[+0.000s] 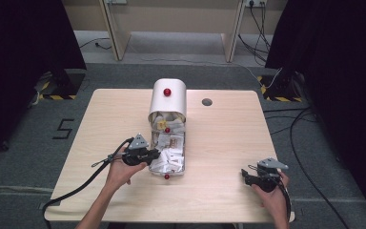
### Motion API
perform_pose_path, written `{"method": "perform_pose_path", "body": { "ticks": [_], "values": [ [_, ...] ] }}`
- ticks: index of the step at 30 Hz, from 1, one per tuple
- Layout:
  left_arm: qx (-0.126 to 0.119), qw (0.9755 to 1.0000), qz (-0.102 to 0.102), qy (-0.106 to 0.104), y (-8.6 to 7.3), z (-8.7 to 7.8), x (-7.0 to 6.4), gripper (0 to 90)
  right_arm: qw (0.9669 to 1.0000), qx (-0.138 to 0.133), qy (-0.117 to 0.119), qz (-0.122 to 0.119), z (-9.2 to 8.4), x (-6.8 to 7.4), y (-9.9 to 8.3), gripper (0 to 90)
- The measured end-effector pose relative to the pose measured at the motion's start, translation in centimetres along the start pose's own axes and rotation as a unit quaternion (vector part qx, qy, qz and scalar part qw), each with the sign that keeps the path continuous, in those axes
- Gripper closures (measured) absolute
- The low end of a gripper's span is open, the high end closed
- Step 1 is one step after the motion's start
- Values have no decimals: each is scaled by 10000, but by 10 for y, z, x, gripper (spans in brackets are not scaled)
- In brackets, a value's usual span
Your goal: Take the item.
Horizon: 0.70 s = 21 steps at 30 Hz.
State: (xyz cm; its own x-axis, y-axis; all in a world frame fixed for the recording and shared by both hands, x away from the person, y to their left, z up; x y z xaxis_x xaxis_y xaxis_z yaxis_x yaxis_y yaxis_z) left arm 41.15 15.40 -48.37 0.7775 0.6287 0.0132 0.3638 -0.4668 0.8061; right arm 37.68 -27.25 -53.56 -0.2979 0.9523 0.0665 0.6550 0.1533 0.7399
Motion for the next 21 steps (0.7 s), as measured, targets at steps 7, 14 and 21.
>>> {"method": "perform_pose_path", "body": {
  "ticks": [7, 14, 21],
  "values": [
    [90, 9999, 105, -57, 0, -2, -3, 889, 10000, 0, 0, -1, 0, 0, 0, 286],
    [240, 9996, 6, -128, 3, -10, -6, 709, 10000, 0, 0, -2, 0, 0, 0, 286],
    [525, 9986, 89, -77, 3, -1, -10, 673, 10000, -1, 1, -2, 0, 0, 0, 286]
  ]
}}
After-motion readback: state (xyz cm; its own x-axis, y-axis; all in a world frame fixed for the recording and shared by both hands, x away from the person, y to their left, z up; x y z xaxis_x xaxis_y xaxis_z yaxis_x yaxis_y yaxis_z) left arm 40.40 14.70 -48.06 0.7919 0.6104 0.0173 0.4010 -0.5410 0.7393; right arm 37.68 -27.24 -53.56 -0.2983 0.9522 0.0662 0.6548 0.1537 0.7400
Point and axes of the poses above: each handheld gripper's, and its own axes: z roughly forward along the jaws, y roughly out of its top, x roughly to its left, the point moved 3 cm from there along z, roughly forward along the jaws, and after that the axes turned 6 degrees about z, right-handed, at the moved point
